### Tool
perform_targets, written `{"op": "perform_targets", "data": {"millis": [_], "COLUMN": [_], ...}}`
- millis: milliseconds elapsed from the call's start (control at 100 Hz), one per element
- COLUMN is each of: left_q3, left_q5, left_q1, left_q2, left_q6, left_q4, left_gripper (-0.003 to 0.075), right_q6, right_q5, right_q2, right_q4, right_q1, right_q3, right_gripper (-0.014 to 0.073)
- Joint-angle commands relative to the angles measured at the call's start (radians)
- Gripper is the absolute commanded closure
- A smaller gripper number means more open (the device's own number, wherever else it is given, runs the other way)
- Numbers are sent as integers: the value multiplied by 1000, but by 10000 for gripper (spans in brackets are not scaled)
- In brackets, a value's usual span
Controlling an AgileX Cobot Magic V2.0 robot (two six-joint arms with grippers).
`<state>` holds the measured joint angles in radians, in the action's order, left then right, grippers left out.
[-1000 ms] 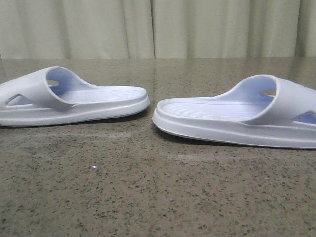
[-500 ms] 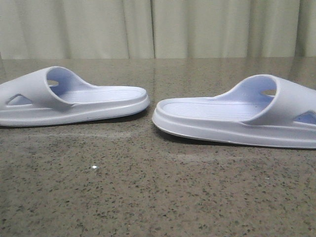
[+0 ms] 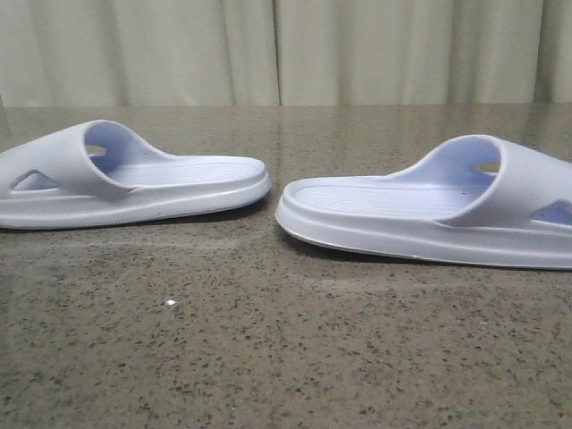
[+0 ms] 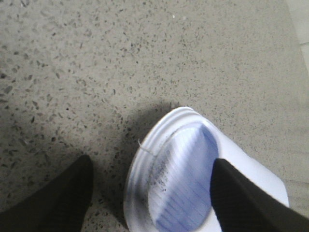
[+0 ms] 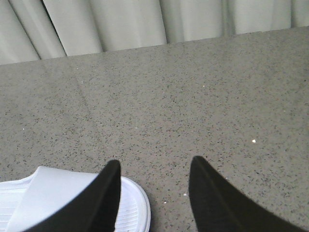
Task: Insert blue slippers together front up
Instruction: 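Lower the left gripper onto the slipper nearest it and close on its heel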
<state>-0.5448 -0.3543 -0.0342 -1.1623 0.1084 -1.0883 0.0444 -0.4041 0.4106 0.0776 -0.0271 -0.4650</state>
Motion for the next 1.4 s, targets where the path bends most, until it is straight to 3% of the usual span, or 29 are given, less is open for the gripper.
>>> {"op": "perform_targets", "data": {"millis": [0, 320, 620, 840, 960, 1190, 1390], "left_q3": [-34, -34, -34, -34, -34, -34, -34], "left_q5": [5, -14, -73, -94, -106, -109, -119], "left_q1": [1, 1, 1, 1, 1, 1, 1], "left_q2": [1, -55, -101, -124, -124, -124, -124], "left_q6": [0, 6, 186, 185, 187, 212, 301], "left_q4": [-31, -36, -186, -190, -190, -192, -242], "left_gripper": [302, 310, 310, 318, 405, 699, 701], "right_q6": [-3, -3, -3, -3, -3, -3, -3], "right_q5": [84, 84, 84, 84, 84, 84, 84], "right_q2": [16, 16, 16, 16, 16, 16, 16], "right_q4": [3, 3, 4, 4, 4, 4, 7], "right_q1": [-1, -1, -1, -1, -1, -1, -1], "right_q3": [-36, -36, -36, -36, -36, -36, -36], "right_gripper": [315, 315, 315, 315, 315, 315, 315]}}
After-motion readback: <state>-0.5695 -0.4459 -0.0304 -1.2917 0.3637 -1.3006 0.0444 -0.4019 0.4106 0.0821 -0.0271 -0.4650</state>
